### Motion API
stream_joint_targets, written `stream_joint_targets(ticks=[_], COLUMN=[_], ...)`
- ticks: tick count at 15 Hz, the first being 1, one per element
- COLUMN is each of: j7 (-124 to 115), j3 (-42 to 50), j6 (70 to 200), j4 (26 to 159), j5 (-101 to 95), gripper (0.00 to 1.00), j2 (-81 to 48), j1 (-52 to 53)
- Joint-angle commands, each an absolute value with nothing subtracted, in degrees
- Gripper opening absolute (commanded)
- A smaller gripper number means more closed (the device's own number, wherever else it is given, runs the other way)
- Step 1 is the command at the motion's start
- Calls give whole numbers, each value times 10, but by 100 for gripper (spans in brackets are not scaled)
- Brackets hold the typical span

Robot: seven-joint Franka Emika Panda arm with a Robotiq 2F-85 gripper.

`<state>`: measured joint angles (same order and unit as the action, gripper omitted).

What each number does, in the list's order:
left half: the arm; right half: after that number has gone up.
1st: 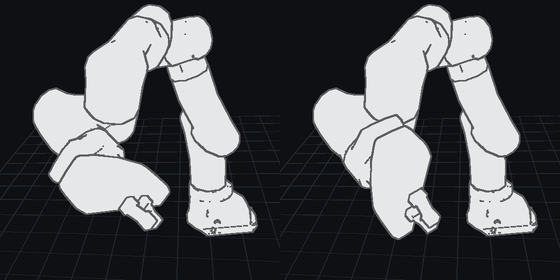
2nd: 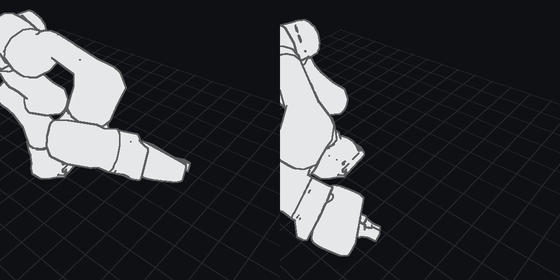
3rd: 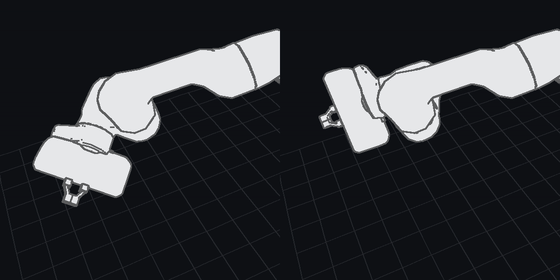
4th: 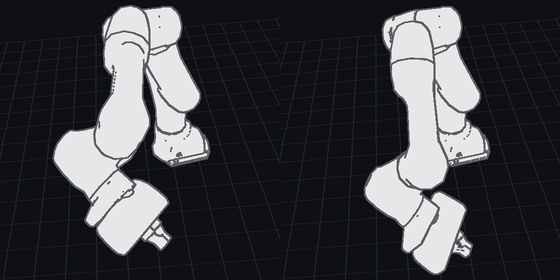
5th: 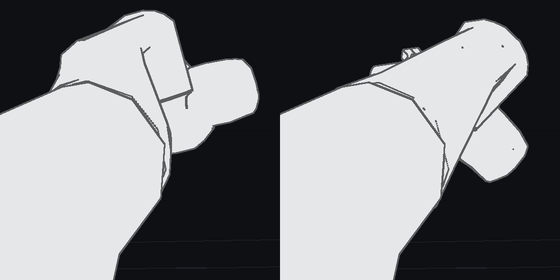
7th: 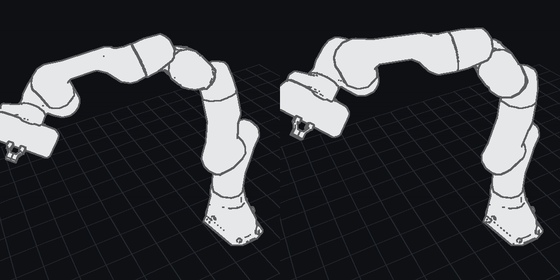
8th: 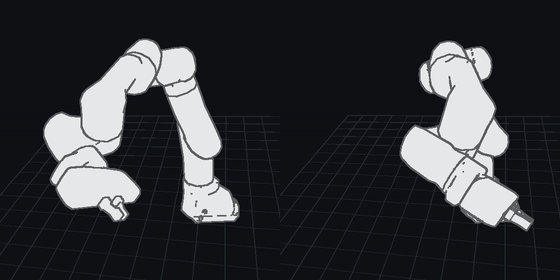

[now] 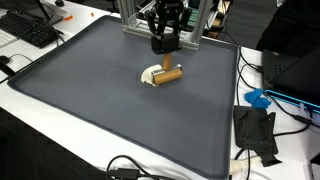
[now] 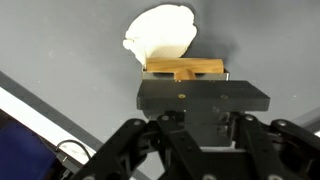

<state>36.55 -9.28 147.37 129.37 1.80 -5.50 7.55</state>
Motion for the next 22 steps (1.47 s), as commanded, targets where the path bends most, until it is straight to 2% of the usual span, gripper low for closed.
stream_joint_targets(ticks=[1,9,22], j7=[371,320,-117], j3=[-102,-89,-84], j6=[1478,1397,1391], j4=[1302,1304,1320], j5=[61,52,20], gripper=[22,22,22], j2=[-51,27,21], j1=[69,68,68])
